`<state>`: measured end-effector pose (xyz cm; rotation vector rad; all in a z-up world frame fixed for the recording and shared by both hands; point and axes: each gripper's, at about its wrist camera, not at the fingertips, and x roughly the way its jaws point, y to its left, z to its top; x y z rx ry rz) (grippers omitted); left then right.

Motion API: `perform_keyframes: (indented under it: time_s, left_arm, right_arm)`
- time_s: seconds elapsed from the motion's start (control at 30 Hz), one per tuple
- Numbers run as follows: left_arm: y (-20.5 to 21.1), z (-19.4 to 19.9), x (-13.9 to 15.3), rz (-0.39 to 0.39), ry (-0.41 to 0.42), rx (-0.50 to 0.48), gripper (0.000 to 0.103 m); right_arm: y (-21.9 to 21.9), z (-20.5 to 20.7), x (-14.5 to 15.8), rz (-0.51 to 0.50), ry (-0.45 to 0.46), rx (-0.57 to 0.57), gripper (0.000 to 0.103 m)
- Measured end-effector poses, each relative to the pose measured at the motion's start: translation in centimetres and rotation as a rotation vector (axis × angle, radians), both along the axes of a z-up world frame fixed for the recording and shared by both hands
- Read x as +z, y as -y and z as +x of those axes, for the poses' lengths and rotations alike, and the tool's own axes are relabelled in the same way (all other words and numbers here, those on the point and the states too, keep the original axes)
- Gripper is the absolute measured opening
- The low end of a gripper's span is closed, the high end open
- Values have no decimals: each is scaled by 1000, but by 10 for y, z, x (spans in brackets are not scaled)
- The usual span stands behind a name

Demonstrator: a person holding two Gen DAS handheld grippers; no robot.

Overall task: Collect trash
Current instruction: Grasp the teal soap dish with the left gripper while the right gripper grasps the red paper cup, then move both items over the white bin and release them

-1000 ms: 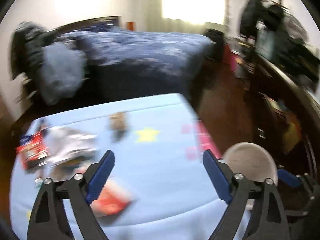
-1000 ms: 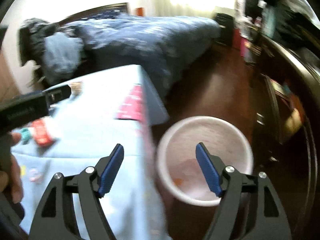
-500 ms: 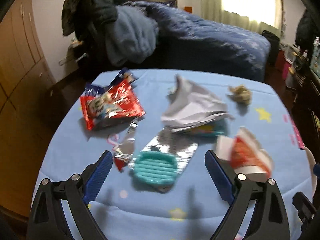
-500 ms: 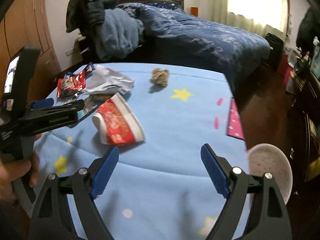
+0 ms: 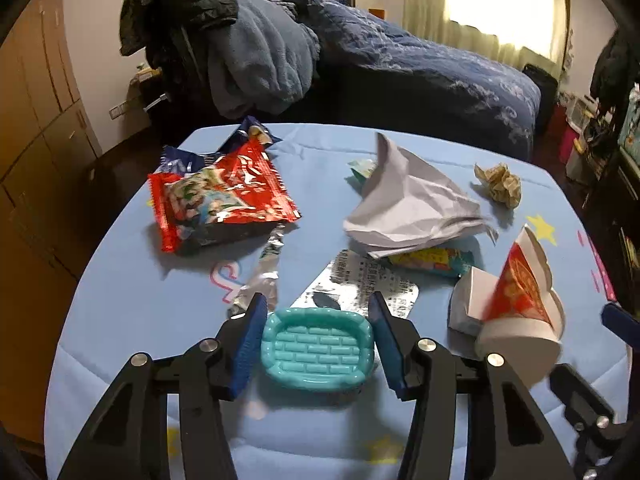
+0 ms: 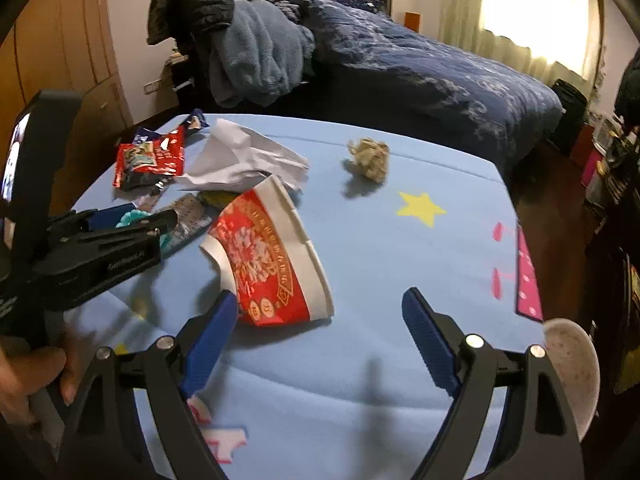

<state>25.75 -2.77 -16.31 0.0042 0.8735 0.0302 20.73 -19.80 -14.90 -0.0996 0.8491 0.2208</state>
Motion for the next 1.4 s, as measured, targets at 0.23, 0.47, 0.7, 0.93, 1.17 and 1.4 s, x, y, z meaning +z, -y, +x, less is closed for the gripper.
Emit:
perform_keyframes:
  time_s: [0.23, 0.47, 0.7, 0.93, 1.17, 1.4]
  left_arm:
    - [-16, -14, 20, -29, 39, 28, 53]
    - [-26, -22, 28, -45, 56, 45, 53]
    - [-27, -24, 27, -51, 49, 44, 53]
    - [-25, -27, 28, -55, 50, 44, 53]
    - [-5, -42, 35, -54, 65, -1, 53]
    - [34, -55, 41, -51, 69, -87, 53]
  right_arm:
    - [-15, 12, 3, 31, 11, 61, 97]
    - [-35, 19, 10, -18, 79, 143, 99]
    - [-42, 41, -13, 22, -37, 193, 77]
    - [-29, 21, -2, 73, -22, 158, 70]
    - [1, -10, 9, 120, -21, 99, 70]
    - [48, -39, 7, 163, -37, -10, 70]
